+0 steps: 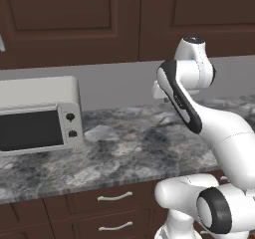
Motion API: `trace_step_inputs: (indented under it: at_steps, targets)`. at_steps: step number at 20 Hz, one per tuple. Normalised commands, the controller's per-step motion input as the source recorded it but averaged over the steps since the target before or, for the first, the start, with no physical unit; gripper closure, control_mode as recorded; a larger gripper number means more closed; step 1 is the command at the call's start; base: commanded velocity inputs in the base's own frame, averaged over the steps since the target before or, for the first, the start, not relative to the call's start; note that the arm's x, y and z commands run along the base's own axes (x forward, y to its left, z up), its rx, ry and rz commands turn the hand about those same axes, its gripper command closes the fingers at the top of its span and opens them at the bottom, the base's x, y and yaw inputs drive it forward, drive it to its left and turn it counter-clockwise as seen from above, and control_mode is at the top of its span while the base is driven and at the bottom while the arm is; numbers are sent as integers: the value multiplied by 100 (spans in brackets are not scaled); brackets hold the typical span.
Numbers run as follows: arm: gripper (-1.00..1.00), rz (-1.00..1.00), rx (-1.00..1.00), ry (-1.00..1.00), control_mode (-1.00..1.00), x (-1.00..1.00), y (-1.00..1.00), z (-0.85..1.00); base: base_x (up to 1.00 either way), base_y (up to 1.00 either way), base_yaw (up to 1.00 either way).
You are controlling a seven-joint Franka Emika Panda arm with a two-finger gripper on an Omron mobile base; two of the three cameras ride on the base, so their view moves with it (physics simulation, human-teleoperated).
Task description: Four empty soda cans are scattered around the kitchen. Gather all the cans and cluster them next to the stove for recycling.
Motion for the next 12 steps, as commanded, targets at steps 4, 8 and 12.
trace_step_inputs:
  at_steps: [4,8,12]
  targets:
    - [-100,-3,0,0,-100,-38,0,0,0,0,0]
    - [-100,-12,0,0,-100,-100,0,-3,0,0,0]
    - [-100,-13,3,0,-100,-100,-30,-9,0,0,0]
